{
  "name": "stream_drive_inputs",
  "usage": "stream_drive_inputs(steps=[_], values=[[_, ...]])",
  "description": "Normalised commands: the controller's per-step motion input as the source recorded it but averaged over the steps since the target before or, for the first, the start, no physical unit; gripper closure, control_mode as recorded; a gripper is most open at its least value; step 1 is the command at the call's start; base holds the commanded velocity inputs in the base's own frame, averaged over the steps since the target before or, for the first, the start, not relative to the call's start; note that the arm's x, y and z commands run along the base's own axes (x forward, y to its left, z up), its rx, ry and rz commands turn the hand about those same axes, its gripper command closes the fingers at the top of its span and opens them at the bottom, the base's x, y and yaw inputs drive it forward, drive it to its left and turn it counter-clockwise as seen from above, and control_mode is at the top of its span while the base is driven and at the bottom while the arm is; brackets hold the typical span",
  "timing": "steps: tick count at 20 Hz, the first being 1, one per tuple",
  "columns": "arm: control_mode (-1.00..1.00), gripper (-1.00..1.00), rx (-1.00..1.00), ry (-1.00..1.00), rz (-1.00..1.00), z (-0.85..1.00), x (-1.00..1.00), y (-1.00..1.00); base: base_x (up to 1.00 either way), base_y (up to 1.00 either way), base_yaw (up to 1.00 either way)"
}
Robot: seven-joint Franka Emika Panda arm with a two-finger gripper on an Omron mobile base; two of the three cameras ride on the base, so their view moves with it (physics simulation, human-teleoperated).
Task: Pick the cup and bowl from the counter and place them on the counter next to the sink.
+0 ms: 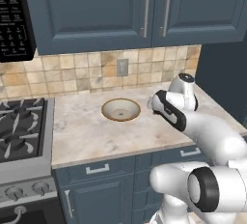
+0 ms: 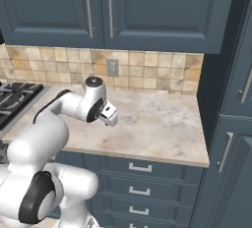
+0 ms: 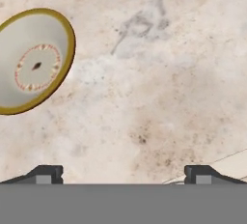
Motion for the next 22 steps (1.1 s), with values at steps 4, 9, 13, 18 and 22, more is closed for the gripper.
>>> stream_drive_inputs(steps=[4, 9, 13, 18, 22], values=[[-1.00, -1.00, 0.00, 0.01, 0.00, 0.00, 0.69, 0.00, 0.00, 0.00, 0.00], [-1.00, -1.00, 0.00, 0.00, 0.00, 0.00, 0.65, 0.00, 0.00, 0.00, 0.00], [-1.00, -1.00, 0.07, 0.00, 0.00, 0.00, 0.42, 0.00, 0.00, 0.00, 0.00], [-1.00, -1.00, 0.12, 0.00, 0.00, 0.00, 0.15, 0.00, 0.00, 0.00, 0.00], [-1.00, -1.00, 0.16, 0.00, 0.00, 0.00, 0.01, 0.00, 0.00, 0.00, 0.00]])
